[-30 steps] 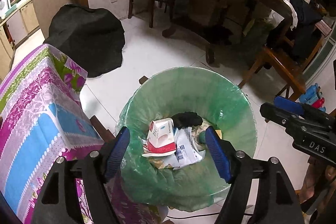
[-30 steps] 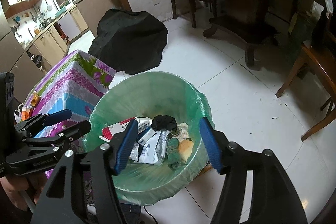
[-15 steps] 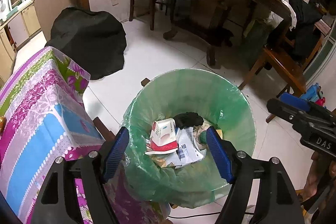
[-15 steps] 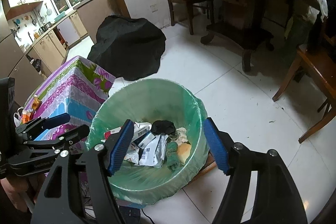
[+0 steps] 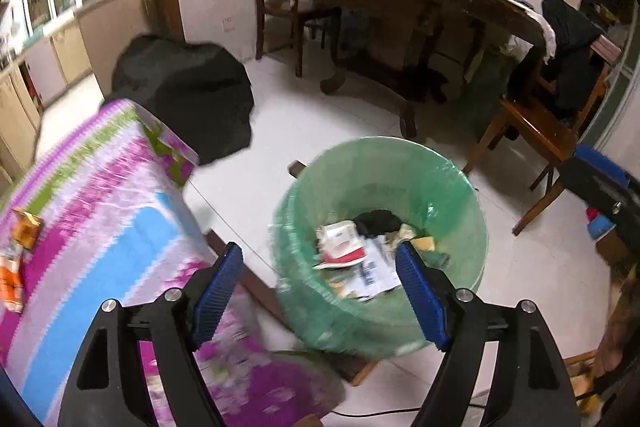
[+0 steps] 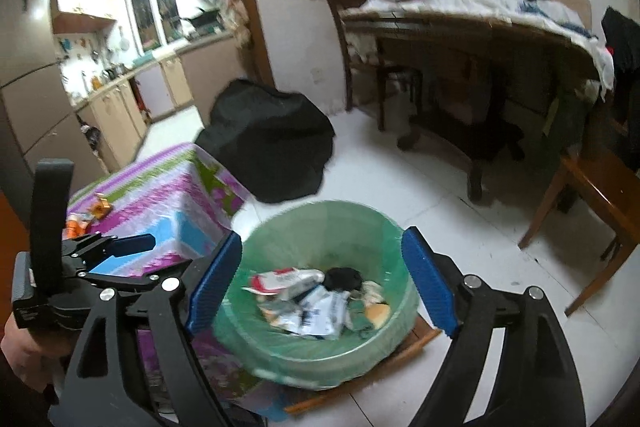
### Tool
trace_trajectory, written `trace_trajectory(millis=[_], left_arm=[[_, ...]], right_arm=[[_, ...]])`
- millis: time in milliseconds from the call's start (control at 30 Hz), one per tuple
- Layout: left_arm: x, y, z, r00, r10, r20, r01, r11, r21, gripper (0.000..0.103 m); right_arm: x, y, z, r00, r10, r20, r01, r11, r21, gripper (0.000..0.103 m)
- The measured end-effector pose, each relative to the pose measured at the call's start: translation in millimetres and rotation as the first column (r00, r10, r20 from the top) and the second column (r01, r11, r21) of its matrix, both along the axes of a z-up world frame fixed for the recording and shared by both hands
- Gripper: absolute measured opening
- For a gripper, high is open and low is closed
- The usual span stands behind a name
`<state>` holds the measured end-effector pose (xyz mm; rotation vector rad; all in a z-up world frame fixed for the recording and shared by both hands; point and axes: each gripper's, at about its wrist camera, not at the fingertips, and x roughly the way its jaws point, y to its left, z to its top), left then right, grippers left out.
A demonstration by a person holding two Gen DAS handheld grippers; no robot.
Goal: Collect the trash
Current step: 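Swing both open tools back toward the table, then grasp the beige sponge with the left tool while the right tool grasps the orange snack bag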
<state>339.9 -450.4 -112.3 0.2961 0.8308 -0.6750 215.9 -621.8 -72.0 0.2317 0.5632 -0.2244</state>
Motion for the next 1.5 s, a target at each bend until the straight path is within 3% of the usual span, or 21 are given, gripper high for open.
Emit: trace_trajectory(millis=[167,267,333,433,500,633,700,800,933,1067,1133,1167,1233,1267,1400,1500], left_arm=[[-12,100,13,0.995,0.056,0.085,-0.055,0.998,-0.008,0.079],[-5,195,19,0.976,0.186,0.114,-0.186,0.982,-0.011,0.079],[3,261,21,0.947,0.296,0.124,-0.297,0.955,-0.007,0.079],[18,356,21,0.882,0.456,0.119,-0.46,0.888,0.007,0.079],[31,424,16,0.813,0.575,0.092,-0.578,0.816,0.006,0.079],[52,509,4,0.718,0.696,0.013,-0.696,0.718,-0.011,0.079],[62,525,-4,0.711,0.703,-0.013,-0.703,0.711,-0.008,0.079],[81,526,-16,0.729,0.682,-0.057,-0.684,0.729,-0.025,0.079],[108,530,-36,0.71,0.697,-0.102,-0.702,0.711,-0.03,0.079],[128,528,-52,0.702,0.708,-0.074,-0.71,0.704,0.004,0.079],[133,529,-57,0.699,0.709,-0.094,-0.712,0.702,0.005,0.065],[134,529,-60,0.698,0.708,-0.105,-0.712,0.702,0.003,0.048],[133,530,-62,0.701,0.705,-0.11,-0.71,0.704,-0.016,0.04],[132,529,-63,0.707,0.699,-0.109,-0.705,0.709,-0.021,0.031],[122,520,-64,0.719,0.69,-0.085,-0.695,0.718,-0.042,0.03],[116,517,-65,0.712,0.698,-0.074,-0.702,0.709,-0.061,0.03]], right_arm=[[-21,47,-7,0.994,0.092,0.063,-0.091,0.995,-0.027,0.086],[-17,74,-23,0.987,0.155,0.044,-0.154,0.988,-0.024,0.086],[-8,92,-36,0.981,0.195,0.016,-0.195,0.981,-0.006,0.086],[9,119,-50,0.968,0.249,-0.015,-0.249,0.968,0.03,0.086],[20,140,-56,0.956,0.292,-0.027,-0.29,0.956,0.045,0.086],[38,181,-56,0.93,0.365,-0.04,-0.363,0.931,0.047,0.086],[46,200,-56,0.917,0.396,-0.05,-0.394,0.918,0.045,0.086],[62,232,-56,0.891,0.448,-0.07,-0.446,0.894,0.043,0.086],[85,268,-57,0.85,0.518,-0.097,-0.514,0.855,0.066,0.086],[113,302,-61,0.806,0.581,-0.112,-0.571,0.813,0.11,0.086],[130,317,-62,0.791,0.6,-0.118,-0.587,0.799,0.128,0.086],[137,322,-63,0.785,0.608,-0.119,-0.594,0.793,0.137,0.086],[160,340,-66,0.762,0.637,-0.118,-0.615,0.769,0.174,0.086],[169,348,-66,0.756,0.644,-0.119,-0.621,0.762,0.182,0.086],[214,386,-76,0.723,0.675,-0.147,-0.641,0.735,0.221,0.075],[245,403,-84,0.732,0.656,-0.184,-0.617,0.753,0.231,0.075]])
